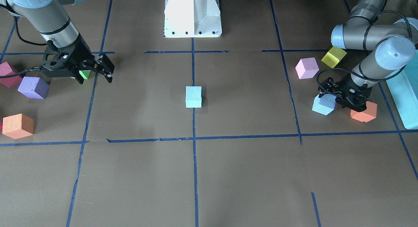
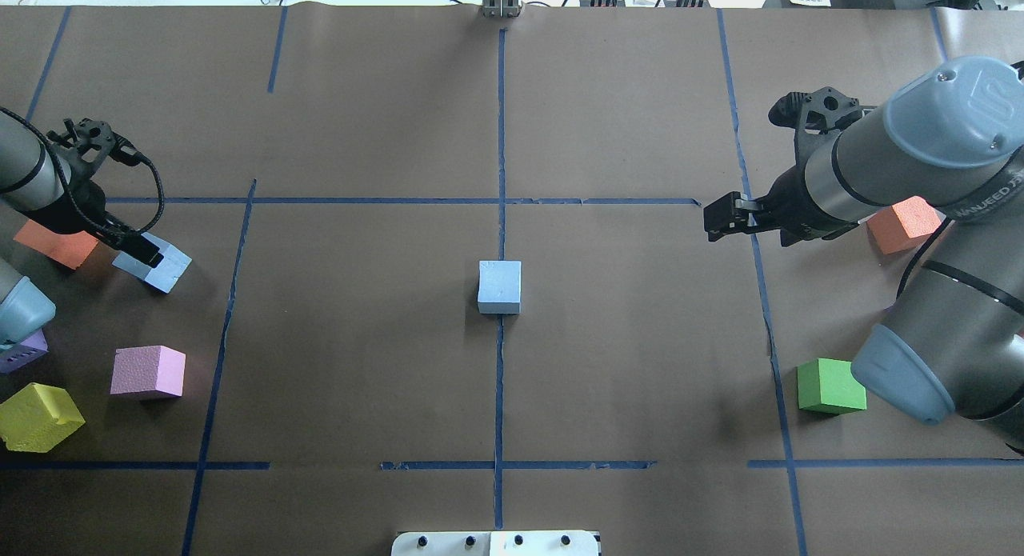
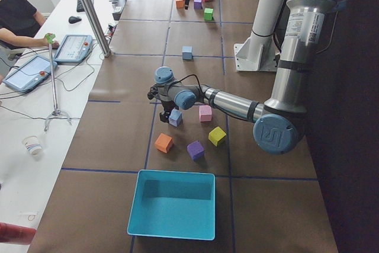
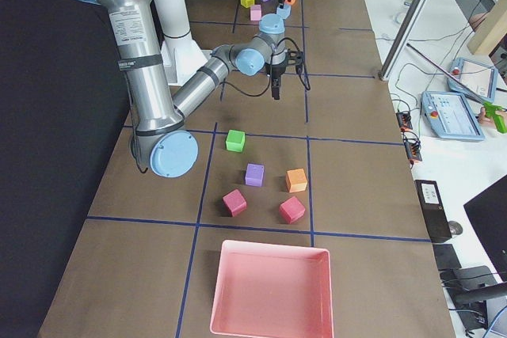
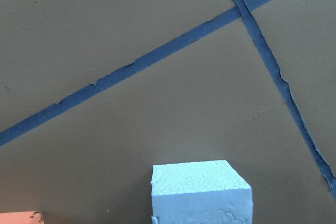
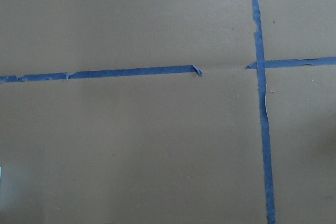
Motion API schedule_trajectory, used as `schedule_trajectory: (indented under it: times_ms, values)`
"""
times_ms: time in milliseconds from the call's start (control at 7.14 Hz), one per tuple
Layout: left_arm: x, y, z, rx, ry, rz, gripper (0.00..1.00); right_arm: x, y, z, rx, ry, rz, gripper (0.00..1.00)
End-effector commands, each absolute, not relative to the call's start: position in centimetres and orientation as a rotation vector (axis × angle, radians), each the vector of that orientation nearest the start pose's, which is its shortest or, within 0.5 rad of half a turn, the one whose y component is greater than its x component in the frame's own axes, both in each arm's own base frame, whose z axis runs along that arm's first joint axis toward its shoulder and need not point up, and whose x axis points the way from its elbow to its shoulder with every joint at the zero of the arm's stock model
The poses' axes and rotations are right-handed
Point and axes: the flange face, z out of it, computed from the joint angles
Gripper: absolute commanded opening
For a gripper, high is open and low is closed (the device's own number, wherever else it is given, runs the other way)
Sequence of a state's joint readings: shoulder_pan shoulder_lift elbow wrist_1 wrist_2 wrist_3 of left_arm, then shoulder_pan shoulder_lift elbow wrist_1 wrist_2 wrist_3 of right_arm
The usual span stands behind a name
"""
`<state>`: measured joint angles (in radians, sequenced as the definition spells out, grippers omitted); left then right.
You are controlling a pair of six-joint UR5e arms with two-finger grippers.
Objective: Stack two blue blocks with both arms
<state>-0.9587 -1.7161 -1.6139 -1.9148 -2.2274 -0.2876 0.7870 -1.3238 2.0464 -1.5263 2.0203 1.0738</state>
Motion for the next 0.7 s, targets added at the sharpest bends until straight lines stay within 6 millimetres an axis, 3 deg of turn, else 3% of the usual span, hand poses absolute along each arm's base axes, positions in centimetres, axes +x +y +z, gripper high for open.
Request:
schedule_trajectory:
  times_ms: [0, 420, 560]
  values:
    - [28.1, -50.9, 53.6, 0.176, 0.808, 0.492, 1.0, -31.2, -44.0, 31.1, 0.109, -0.859, 0.099, 1.0]
    - [29.1, -50.7, 53.7, 0.165, 0.808, 0.506, 0.99, -31.2, -44.1, 31.3, 0.106, -0.855, 0.102, 1.0]
    - [29.2, -50.7, 53.7, 0.166, 0.809, 0.508, 0.92, -31.3, -44.1, 31.3, 0.103, -0.854, 0.104, 1.0]
